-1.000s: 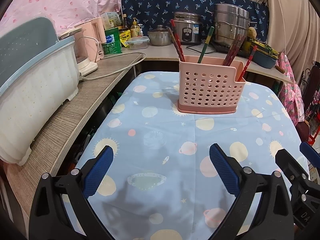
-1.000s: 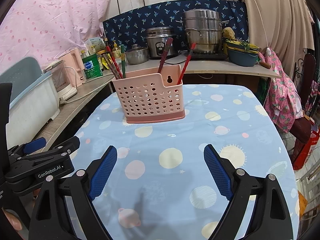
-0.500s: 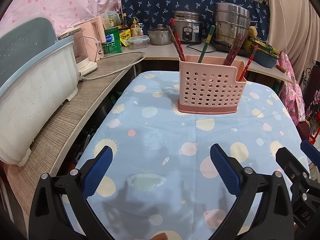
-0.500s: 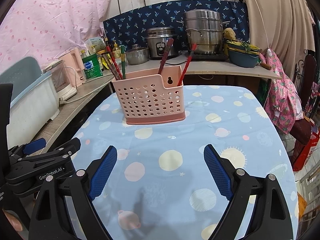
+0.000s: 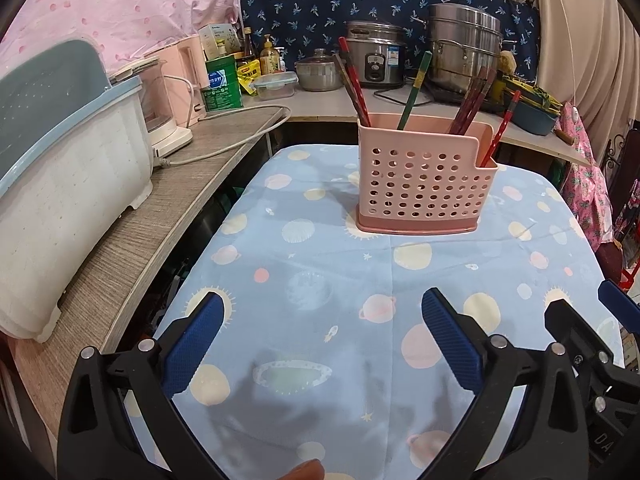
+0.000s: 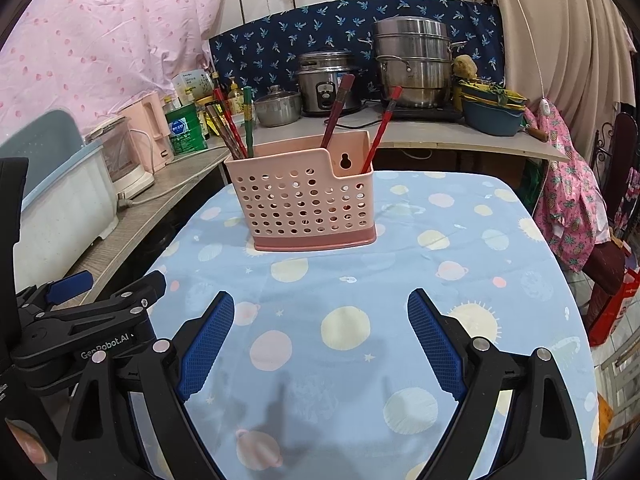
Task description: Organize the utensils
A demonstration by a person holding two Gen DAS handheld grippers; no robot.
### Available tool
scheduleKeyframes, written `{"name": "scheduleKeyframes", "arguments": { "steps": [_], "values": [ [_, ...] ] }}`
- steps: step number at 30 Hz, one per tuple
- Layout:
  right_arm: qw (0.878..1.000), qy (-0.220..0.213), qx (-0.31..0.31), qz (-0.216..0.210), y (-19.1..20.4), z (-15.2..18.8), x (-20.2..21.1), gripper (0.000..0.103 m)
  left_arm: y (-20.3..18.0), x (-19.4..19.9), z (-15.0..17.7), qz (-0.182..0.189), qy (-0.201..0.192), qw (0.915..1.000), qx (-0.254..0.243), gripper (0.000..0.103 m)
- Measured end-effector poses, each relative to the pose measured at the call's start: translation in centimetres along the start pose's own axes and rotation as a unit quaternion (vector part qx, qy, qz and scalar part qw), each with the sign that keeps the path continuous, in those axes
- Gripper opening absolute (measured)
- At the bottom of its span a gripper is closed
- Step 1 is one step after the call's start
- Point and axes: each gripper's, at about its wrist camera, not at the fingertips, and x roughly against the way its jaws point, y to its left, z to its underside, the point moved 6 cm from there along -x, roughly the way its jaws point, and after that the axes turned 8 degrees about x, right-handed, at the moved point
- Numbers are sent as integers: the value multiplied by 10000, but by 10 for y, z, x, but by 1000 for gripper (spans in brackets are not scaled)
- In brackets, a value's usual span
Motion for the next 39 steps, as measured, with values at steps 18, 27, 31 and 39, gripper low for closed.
{"name": "scheduleKeyframes", "arguments": {
  "steps": [18,27,31,39],
  "values": [
    [9999,96,-62,1,-13,-17,-37,85,-5,-33,-27,-88,-11,9999,109,96],
    [9999,125,-118,18,-20,-20,-47,85,-9,-45,-30,-185,66,9997,166,96],
    [9998,136,-143,26,-21,-20,-49,85,-10,-49,-31,-205,88,9997,137,96],
    [9997,195,-134,46,-22,-21,-55,85,-12,-45,-34,-250,-71,9996,64,96]
  ]
}}
